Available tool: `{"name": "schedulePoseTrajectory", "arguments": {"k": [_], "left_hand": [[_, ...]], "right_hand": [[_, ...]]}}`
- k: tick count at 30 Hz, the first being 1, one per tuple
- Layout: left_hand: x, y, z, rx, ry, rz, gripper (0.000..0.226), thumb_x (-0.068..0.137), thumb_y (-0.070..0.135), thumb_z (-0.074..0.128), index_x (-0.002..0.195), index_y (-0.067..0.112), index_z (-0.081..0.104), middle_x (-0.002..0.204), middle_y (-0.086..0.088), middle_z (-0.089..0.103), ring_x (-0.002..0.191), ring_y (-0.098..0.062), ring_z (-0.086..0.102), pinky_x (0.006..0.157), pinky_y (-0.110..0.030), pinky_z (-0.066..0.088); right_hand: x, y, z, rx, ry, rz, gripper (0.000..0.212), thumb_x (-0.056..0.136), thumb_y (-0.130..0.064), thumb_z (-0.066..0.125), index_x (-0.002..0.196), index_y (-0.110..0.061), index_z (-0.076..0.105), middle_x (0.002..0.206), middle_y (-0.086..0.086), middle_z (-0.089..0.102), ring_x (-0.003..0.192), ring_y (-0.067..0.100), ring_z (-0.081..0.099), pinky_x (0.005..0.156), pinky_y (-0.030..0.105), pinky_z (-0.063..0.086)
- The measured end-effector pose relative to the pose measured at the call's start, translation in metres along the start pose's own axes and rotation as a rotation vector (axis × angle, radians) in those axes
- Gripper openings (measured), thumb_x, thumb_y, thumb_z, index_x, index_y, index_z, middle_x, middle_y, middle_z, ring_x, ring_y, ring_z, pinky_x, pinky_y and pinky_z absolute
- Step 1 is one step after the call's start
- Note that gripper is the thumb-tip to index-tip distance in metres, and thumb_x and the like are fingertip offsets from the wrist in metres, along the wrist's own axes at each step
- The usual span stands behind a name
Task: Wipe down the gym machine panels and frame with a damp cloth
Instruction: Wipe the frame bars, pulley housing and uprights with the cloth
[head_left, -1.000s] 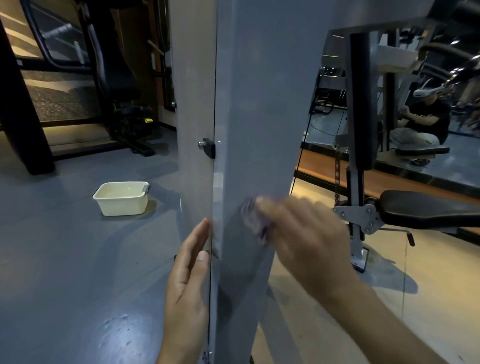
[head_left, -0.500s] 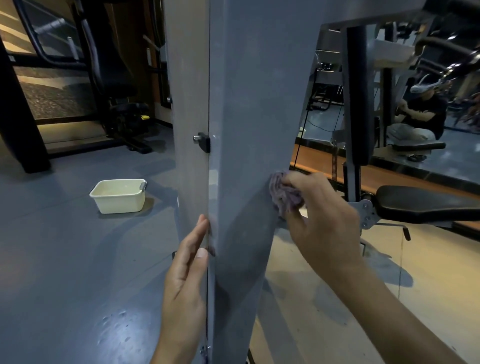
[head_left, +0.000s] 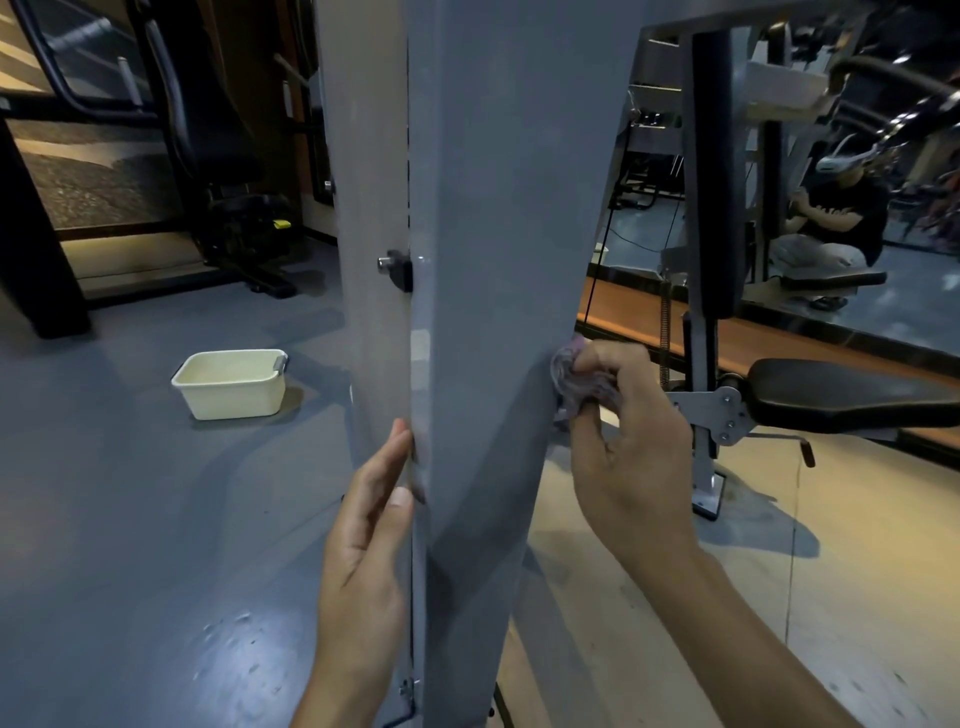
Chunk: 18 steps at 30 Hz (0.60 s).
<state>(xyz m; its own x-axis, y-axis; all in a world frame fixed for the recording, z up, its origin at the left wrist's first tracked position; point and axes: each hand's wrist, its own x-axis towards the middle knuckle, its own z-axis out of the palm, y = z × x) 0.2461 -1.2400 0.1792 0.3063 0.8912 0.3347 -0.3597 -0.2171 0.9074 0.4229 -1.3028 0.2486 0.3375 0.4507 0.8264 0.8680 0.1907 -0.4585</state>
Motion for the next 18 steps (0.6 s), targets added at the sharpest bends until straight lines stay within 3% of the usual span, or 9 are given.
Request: {"name": "schedulePoseTrajectory", "arguments": {"k": [2,4,8,11,14,18], "left_hand": [[0.0,0.001,0.0,0.008,0.006,0.01,0.042,0.102,0.019,0.047,0.139,0.035,0.06,0.146,0.02,0.059,0.141,-0.01,0.051,0.121,-0.047,0.035],[-0.001,0.002,0.0,0.012,0.004,0.018,0.044,0.097,0.026,0.049,0.139,0.034,0.06,0.147,0.02,0.058,0.141,-0.009,0.051,0.122,-0.047,0.035],[-0.002,0.002,0.0,0.017,-0.009,0.01,0.046,0.096,0.029,0.049,0.141,0.035,0.059,0.148,0.02,0.057,0.142,-0.007,0.05,0.122,-0.045,0.035],[-0.002,0.002,-0.001,0.033,-0.011,0.021,0.047,0.096,0.029,0.049,0.142,0.032,0.058,0.149,0.02,0.056,0.142,-0.009,0.05,0.123,-0.047,0.034],[-0.004,0.001,-0.003,0.036,-0.018,0.011,0.043,0.099,0.03,0.054,0.142,0.032,0.058,0.149,0.021,0.056,0.142,-0.011,0.05,0.123,-0.049,0.033],[-0.004,0.002,-0.007,0.037,-0.023,0.026,0.041,0.102,0.022,0.052,0.143,0.026,0.059,0.15,0.015,0.057,0.143,-0.01,0.048,0.123,-0.05,0.033]], "right_hand": [[0.001,-0.004,0.002,-0.007,0.051,-0.029,0.032,0.09,0.006,0.057,0.11,-0.018,0.059,0.099,-0.015,0.059,0.092,0.0,0.06,0.077,0.01,0.047],[-0.031,0.007,0.007,-0.049,-0.01,-0.039,0.022,0.094,-0.006,0.054,0.111,-0.021,0.059,0.099,-0.012,0.06,0.09,-0.007,0.056,0.076,0.006,0.042],[-0.095,0.035,0.009,-0.161,-0.296,0.012,0.019,0.099,-0.025,0.045,0.113,-0.033,0.054,0.105,-0.018,0.055,0.081,0.006,0.057,0.062,0.019,0.04],[-0.063,0.023,0.001,-0.19,-0.196,-0.075,0.022,0.1,-0.026,0.046,0.12,-0.03,0.055,0.101,-0.012,0.059,0.078,0.006,0.055,0.061,0.02,0.045],[-0.022,0.007,-0.003,-0.257,-0.01,-0.182,0.02,0.099,-0.021,0.049,0.118,-0.02,0.055,0.098,-0.005,0.057,0.075,0.006,0.043,0.06,0.012,0.033],[-0.065,0.024,0.011,-0.34,-0.127,-0.141,0.022,0.096,-0.022,0.054,0.118,-0.024,0.055,0.101,-0.006,0.057,0.075,0.01,0.047,0.061,0.018,0.031]]}}
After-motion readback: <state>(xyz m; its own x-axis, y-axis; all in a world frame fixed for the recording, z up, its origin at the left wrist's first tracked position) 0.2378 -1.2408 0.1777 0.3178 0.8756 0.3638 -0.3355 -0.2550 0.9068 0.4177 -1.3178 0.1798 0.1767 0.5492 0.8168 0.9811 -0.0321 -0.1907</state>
